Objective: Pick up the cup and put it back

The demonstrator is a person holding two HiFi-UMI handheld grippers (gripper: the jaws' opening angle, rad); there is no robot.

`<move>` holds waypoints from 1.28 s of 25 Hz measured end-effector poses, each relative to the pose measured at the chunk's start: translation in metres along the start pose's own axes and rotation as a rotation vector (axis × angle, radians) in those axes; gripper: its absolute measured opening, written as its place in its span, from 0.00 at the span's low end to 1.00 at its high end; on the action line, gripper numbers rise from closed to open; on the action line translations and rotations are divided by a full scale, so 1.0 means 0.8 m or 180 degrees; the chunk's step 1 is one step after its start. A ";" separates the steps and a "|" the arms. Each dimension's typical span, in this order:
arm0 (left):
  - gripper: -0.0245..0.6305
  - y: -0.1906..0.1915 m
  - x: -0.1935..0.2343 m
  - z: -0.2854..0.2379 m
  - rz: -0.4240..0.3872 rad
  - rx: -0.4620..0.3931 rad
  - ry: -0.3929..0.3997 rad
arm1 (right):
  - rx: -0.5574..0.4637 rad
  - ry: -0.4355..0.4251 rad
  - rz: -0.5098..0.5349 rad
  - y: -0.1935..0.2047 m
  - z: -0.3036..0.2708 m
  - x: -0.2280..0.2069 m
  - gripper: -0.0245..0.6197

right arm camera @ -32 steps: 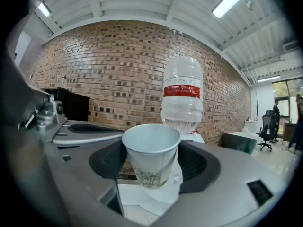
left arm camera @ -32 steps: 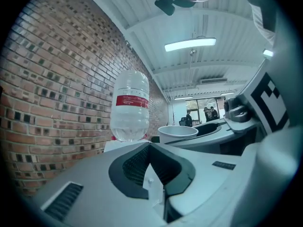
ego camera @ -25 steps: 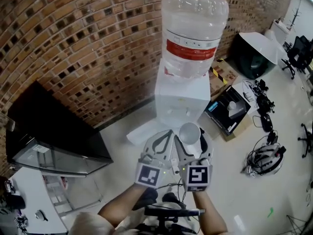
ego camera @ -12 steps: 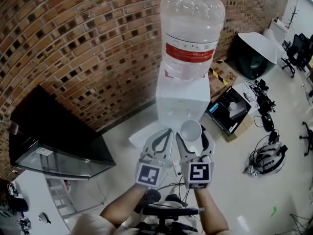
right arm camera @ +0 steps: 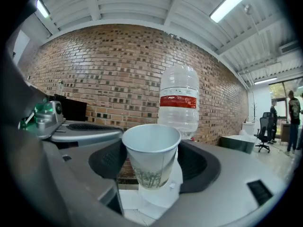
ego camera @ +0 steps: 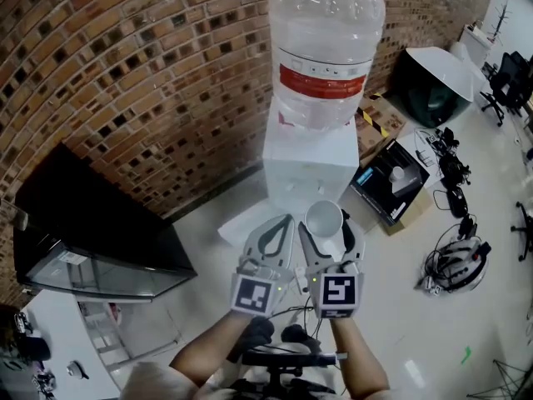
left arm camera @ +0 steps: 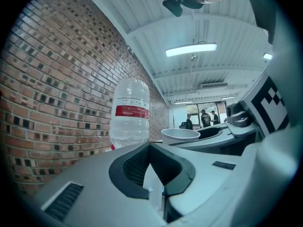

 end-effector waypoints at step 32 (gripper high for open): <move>0.04 0.023 0.008 -0.035 0.0055 0.0018 0.0070 | 0.0061 0.0034 -0.0106 0.024 -0.023 -0.015 0.57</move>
Point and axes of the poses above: the fingertips, and each gripper's own axes: z backward along the fingers, x to its left, y out of its underside, the point moved 4 cm from there along z, backward along the fingers, and after that the axes turned 11 degrees about y, right-handed, at the moved point
